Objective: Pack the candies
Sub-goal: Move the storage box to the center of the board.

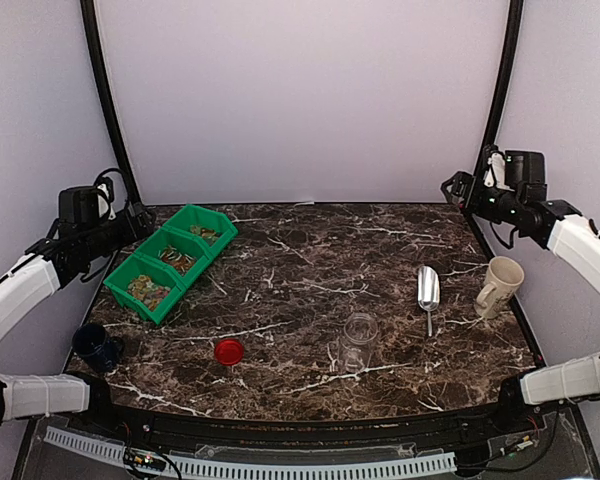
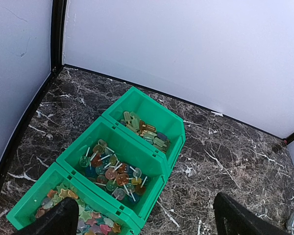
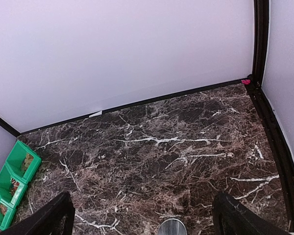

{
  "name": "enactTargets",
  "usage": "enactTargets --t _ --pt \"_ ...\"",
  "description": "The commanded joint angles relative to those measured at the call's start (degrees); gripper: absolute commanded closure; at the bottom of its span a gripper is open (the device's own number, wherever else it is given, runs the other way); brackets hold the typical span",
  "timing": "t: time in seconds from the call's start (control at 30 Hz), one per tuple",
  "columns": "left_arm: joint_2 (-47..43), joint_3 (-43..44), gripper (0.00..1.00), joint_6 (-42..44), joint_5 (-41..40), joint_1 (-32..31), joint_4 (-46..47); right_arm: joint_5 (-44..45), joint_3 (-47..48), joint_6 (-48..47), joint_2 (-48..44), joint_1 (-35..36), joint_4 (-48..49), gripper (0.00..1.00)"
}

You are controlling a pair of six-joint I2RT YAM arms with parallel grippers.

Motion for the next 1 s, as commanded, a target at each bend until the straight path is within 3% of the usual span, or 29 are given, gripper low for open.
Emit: enactTargets --t 0.0,0.3,0.57,0.97 --pt "0.13 -0.15 0.01 1.37 0.06 0.22 0.01 0.42 0.67 -1.08 -1.52 0.24 2.78 0.02" --pt "5.2 2.82 0.01 2.49 4.09 0.24 -3.94 -8.03 1.38 -4.55 1.98 0.66 0.46 0.02" --pt "7.85 4.68 0.01 -2.58 0.94 0.21 -7.99 -1.54 2.53 -7.55 5.0 4.01 -2.38 0.02" --pt "13.24 7.47 0.03 -13.9 -5.62 0.06 -17.07 -0.09 -0.09 -7.04 3.42 4.37 -1.35 0.02"
